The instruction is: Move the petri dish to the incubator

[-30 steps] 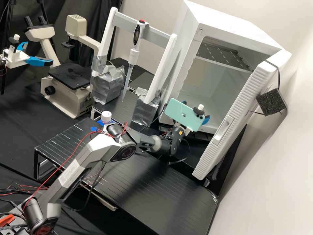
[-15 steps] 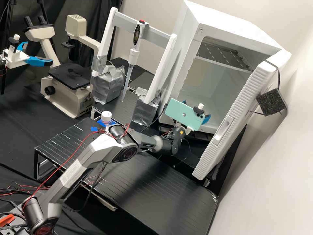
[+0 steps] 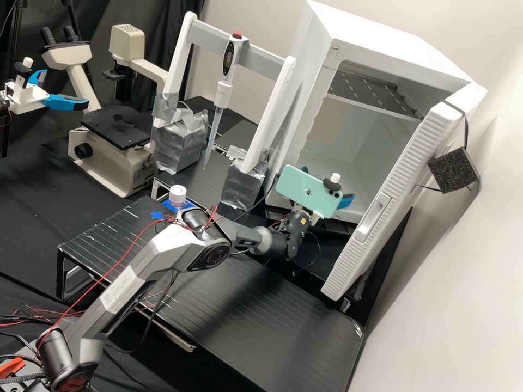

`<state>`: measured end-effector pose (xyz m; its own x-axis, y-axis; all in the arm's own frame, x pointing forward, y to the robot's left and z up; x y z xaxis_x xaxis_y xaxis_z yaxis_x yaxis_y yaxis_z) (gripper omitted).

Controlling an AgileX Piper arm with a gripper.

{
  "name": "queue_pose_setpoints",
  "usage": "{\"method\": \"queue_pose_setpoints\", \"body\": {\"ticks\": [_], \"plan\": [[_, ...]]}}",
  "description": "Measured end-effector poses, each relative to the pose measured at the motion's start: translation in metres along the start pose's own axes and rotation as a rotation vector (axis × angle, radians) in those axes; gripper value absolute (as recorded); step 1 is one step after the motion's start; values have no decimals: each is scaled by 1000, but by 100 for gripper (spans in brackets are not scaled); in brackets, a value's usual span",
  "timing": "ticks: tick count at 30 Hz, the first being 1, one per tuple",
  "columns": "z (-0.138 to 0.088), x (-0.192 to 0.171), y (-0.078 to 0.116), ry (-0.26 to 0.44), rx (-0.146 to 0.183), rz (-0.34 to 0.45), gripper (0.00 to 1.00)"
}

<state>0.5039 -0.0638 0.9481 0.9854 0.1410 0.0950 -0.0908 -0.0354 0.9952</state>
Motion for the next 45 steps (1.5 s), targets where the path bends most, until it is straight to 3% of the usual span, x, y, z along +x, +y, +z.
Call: {"method": "queue_pose_setpoints", "body": {"ticks": [10, 18, 24, 32, 37, 45], "plan": [[1, -11, -8, 5, 14, -26, 100], [-9, -34, -1, 27, -10, -54, 100], [-11, -64, 2, 25, 22, -51, 100], [-2, -112, 4, -21, 92, 14, 100], [-4, -149, 0, -8, 124, 40, 100], [-28, -208, 1, -69, 130, 45, 100]]}}
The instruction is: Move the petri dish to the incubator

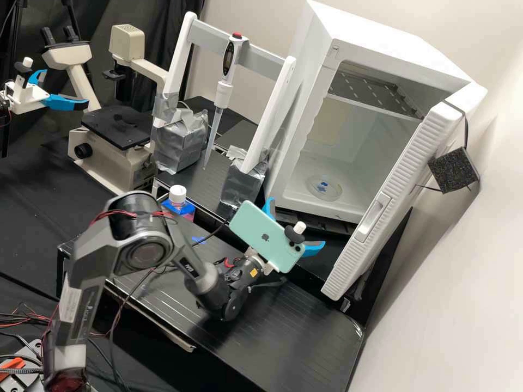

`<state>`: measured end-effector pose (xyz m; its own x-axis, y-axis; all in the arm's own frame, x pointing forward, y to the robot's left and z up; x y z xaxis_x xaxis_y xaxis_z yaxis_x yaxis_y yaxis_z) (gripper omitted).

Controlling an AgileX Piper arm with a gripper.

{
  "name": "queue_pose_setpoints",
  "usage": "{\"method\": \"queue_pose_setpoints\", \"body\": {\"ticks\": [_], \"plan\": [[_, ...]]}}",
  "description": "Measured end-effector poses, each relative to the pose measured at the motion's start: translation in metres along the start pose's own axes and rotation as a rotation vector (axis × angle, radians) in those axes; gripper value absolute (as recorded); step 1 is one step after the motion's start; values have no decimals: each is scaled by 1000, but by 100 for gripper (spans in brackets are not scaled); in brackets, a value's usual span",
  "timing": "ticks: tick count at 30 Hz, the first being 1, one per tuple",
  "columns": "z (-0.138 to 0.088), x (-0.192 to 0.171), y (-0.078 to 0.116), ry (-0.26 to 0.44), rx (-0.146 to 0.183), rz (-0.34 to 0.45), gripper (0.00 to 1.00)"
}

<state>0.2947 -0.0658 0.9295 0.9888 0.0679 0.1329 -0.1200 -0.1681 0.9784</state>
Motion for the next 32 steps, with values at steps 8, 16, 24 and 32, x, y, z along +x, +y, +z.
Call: {"method": "queue_pose_setpoints", "body": {"ticks": [8, 16, 24, 32], "plan": [[-41, -63, -14, 0, -16, 25, 100], [-90, -116, -46, 122, 13, 126, 100], [-116, -130, -79, 242, 34, 54, 100], [-121, -124, -95, 245, 64, 12, 100]]}}
